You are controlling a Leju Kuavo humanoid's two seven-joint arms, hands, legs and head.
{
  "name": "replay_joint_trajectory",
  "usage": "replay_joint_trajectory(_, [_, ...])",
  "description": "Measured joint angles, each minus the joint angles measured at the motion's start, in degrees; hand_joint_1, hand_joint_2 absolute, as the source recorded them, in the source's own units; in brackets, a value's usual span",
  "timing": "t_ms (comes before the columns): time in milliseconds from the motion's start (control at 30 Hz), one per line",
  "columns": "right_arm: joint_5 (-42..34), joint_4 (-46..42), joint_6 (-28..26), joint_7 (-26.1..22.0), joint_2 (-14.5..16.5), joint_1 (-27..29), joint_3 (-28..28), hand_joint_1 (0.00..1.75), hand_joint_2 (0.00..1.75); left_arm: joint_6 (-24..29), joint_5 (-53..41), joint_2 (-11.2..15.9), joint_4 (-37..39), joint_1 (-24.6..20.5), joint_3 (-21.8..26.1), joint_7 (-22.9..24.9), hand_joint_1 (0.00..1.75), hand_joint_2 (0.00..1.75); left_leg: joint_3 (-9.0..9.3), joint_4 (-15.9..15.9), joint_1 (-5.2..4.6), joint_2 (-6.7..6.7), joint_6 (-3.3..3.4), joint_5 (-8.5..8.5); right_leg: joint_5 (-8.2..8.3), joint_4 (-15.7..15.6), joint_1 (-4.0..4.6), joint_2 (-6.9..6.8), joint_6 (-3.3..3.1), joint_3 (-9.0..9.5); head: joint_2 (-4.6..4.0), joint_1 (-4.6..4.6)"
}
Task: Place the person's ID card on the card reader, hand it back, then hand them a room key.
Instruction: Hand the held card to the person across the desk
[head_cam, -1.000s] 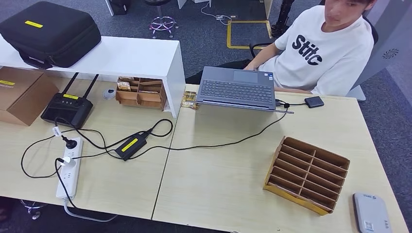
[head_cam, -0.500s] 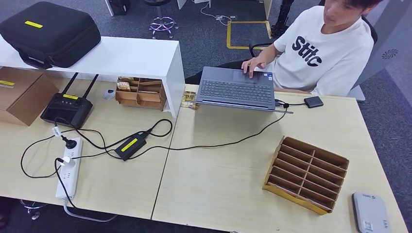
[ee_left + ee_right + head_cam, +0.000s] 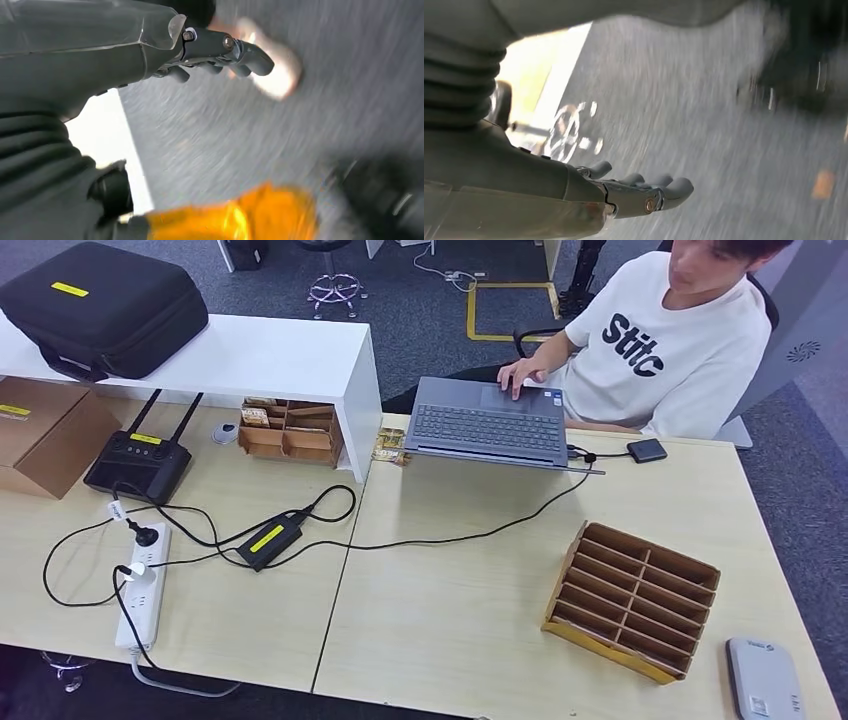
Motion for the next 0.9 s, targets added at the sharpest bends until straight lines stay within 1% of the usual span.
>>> replay_joint_trajectory(33, [-0.4, -0.1, -2.4, 0.7, -0.2, -0.6, 0.0, 0.0, 1.31, -2.2, -0.3, 0.4, 0.0, 0.0, -0.4, 1.1, 0.0, 0.0, 0.02, 0.0, -0.01, 0.02, 0.0, 0.0, 0.01, 0.0, -0.01, 0.02, 0.0, 0.0, 0.0, -0.01])
replay_joint_trajectory(67, [-1.0, -0.2, -4.1, 1.2, -0.5, -1.1, 0.0, 0.0, 1.75, -2.7, -0.5, 0.7, 0.0, 0.0, -0.6, 1.9, 0.0, 0.0, 0.04, 0.0, -0.02, 0.04, 0.0, 0.01, 0.02, 0.0, -0.02, 0.03, 0.01, 0.01, 0.0, -0.01])
replay_joint_trajectory(100, [-1.6, -0.3, -5.2, 1.7, -0.7, -1.6, 0.0, 0.0, 1.75, -1.2, -0.5, 1.0, 0.0, 0.0, -0.8, 2.3, 0.0, 0.44, 0.06, 0.0, -0.03, 0.04, 0.01, 0.01, 0.03, 0.0, -0.03, 0.02, 0.01, 0.02, 0.0, -0.01])
replay_joint_trajectory(133, [-2.3, -0.3, -5.5, 1.9, -0.8, -2.0, -0.1, 0.0, 1.75, 2.0, -0.4, 1.1, 0.0, 0.1, -0.9, 2.1, 0.0, 0.87, 0.09, 0.0, -0.03, 0.02, 0.01, 0.01, 0.03, 0.0, -0.03, 0.0, 0.02, 0.03, 0.0, -0.02])
replay_joint_trajectory(167, [-2.9, -0.4, -5.3, 1.9, -0.9, -2.1, -0.3, 0.0, 1.75, 6.6, -0.2, 1.0, 0.0, 0.1, -0.9, 1.5, 0.0, 1.31, 0.1, 0.0, -0.03, 0.0, 0.01, 0.01, 0.04, 0.0, -0.03, -0.03, 0.02, 0.05, 0.0, -0.01])
replay_joint_trajectory(200, [-3.4, -0.4, -4.4, 1.6, -0.9, -2.0, -0.5, 0.0, 1.75, 12.7, 0.3, 0.8, 0.0, 0.1, -0.9, 0.3, 0.0, 1.75, 0.12, 0.0, -0.02, -0.02, 0.01, 0.01, 0.04, 0.0, -0.03, -0.05, 0.02, 0.07, 0.0, -0.02])
replay_joint_trajectory(267, [-3.4, -0.3, -0.4, 0.1, -0.7, -1.2, -0.8, 0.0, 1.75, 24.4, 1.9, 0.0, 0.0, 0.1, -0.9, -3.2, 0.0, 1.75, 0.12, 0.0, -0.02, -0.07, 0.01, 0.01, 0.03, 0.0, -0.03, -0.08, 0.02, 0.08, 0.0, -0.03])
replay_joint_trajectory(300, [-2.9, -0.1, 2.4, -1.1, -0.5, -0.6, -0.8, 0.0, 1.75, 28.6, 2.9, -0.5, 0.0, 0.0, -0.8, -4.9, 0.0, 1.75, 0.12, 0.0, -0.02, -0.08, 0.0, 0.01, 0.02, 0.0, -0.03, -0.08, 0.02, 0.08, 0.0, -0.02])
replay_joint_trajectory(333, [-2.3, 0.0, 5.1, -2.2, -0.4, 0.0, -0.8, 0.0, 1.75, 30.1, 3.8, -0.8, 0.0, -0.1, -0.6, -6.2, 0.0, 1.75, 0.11, 0.0, -0.02, -0.09, 0.0, 0.01, 0.01, 0.0, -0.03, -0.08, 0.01, 0.08, 0.0, -0.02])
replay_joint_trajectory(367, [-1.7, 0.2, 6.9, -3.1, -0.3, 0.7, -0.8, 0.0, 1.75, 29.7, 4.5, -1.0, 0.0, -0.1, -0.5, -6.9, 0.0, 1.75, 0.1, 0.0, -0.02, -0.08, -0.01, -0.01, 0.0, 0.0, -0.03, -0.07, 0.0, 0.08, 0.0, -0.03])
replay_joint_trajectory(400, [-1.4, 0.3, 7.7, -3.7, -0.2, 1.2, -0.7, 0.0, 1.75, 27.4, 4.6, -1.1, 0.0, -0.2, -0.3, -7.1, 0.0, 1.75, 0.09, 0.0, -0.03, -0.06, -0.02, -0.02, -0.01, 0.0, -0.03, -0.06, -0.01, 0.07, 0.0, -0.03])
replay_joint_trajectory(433, [-1.2, 0.4, 6.7, -3.8, -0.2, 1.6, -0.7, 0.0, 1.75, 23.4, 4.2, -1.2, 0.1, -0.2, -0.3, -6.7, 0.0, 1.75, 0.09, 0.0, -0.03, -0.05, -0.03, -0.04, -0.02, 0.0, -0.03, -0.05, -0.01, 0.06, 0.0, -0.04])
replay_joint_trajectory(533, [-1.8, 0.4, -0.9, -2.2, -0.4, 1.2, -0.8, 0.0, 1.75, 7.2, 0.8, -0.6, 0.1, -0.1, -1.2, -4.0, 0.0, 1.75, 0.08, 0.0, -0.03, 0.03, -0.03, -0.05, -0.02, 0.0, -0.03, 0.01, -0.01, 0.05, 0.0, -0.02])
replay_joint_trajectory(567, [-2.1, 0.3, -2.8, -1.5, -0.6, 0.7, -0.9, 0.0, 1.75, 2.6, 0.0, -0.2, 0.1, -0.1, -1.8, -3.1, 0.0, 1.75, 0.08, 0.0, -0.02, 0.07, -0.03, -0.05, -0.02, 0.0, -0.02, 0.04, -0.01, 0.05, 0.0, -0.01])
replay_joint_trajectory(600, [-2.4, 0.2, -3.6, -0.8, -0.9, 0.1, -1.0, 0.0, 1.75, -0.2, -0.5, 0.2, 0.2, 0.0, -2.2, -2.3, 0.0, 1.75, 0.1, 0.0, -0.02, 0.09, -0.03, -0.05, -0.01, 0.0, -0.02, 0.07, -0.01, 0.05, 0.0, 0.0])
replay_joint_trajectory(633, [-2.6, 0.1, -3.6, -0.1, -1.1, -0.5, -1.2, 0.0, 1.75, -0.9, -0.6, 0.5, 0.2, 0.0, -2.5, -1.7, 0.0, 1.75, 0.12, 0.0, -0.03, 0.1, -0.02, -0.04, 0.0, 0.0, -0.03, 0.07, 0.0, 0.05, 0.0, -0.01])
replay_joint_trajectory(667, [-2.7, 0.0, -2.9, 0.5, -1.3, -0.9, -1.3, 0.0, 1.75, 0.5, -0.5, 0.7, 0.1, 0.0, -2.7, -1.4, 0.0, 1.75, 0.13, 0.0, -0.03, 0.09, -0.01, -0.04, 0.0, 0.0, -0.03, 0.06, 0.0, 0.06, 0.0, 0.0])
replay_joint_trajectory(700, [-2.5, 0.0, -1.6, 0.7, -1.4, -1.2, -1.4, 0.0, 1.75, 4.2, 0.0, 0.8, 0.1, 0.0, -2.8, -1.6, 0.0, 1.75, 0.15, 0.0, -0.03, 0.06, -0.01, -0.03, 0.01, -0.1, -0.03, 0.03, 0.01, 0.07, 0.0, 0.0])
replay_joint_trajectory(800, [-1.4, 0.2, 5.0, -0.9, -1.1, -0.4, -1.4, 0.0, 1.75, 20.9, 3.0, -0.1, 0.1, -0.1, -2.6, -4.4, 0.0, 1.75, 0.18, 0.1, -0.03, -0.06, 0.0, -0.03, 0.01, -0.1, -0.03, -0.08, 0.01, 0.13, 0.0, -0.02])
replay_joint_trajectory(833, [-1.0, 0.4, 6.8, -1.8, -0.9, 0.2, -1.3, 0.0, 1.75, 24.8, 4.2, -0.5, 0.1, -0.2, -2.4, -5.4, 0.0, 1.75, 0.18, 0.0, -0.03, -0.09, -0.01, -0.03, 0.0, 0.0, -0.03, -0.1, 0.01, 0.15, 0.0, -0.03])
replay_joint_trajectory(867, [-0.8, 0.5, 7.9, -2.5, -0.8, 0.8, -1.3, 0.0, 1.75, 26.7, 5.0, -0.9, 0.1, -0.3, -2.0, -6.0, 0.0, 1.75, 0.17, 0.0, -0.03, -0.1, -0.01, -0.03, -0.01, 0.0, -0.03, -0.1, 0.0, 0.15, 0.0, -0.04])
replay_joint_trajectory(900, [-0.8, 0.6, 7.8, -2.9, -0.6, 1.4, -1.3, 0.0, 1.75, 27.1, 5.6, -1.1, 0.1, -0.4, -1.7, -6.4, 0.0, 1.75, 0.17, 0.0, -0.03, -0.09, -0.02, -0.04, -0.01, 0.0, -0.04, -0.09, -0.01, 0.14, 0.0, -0.05])
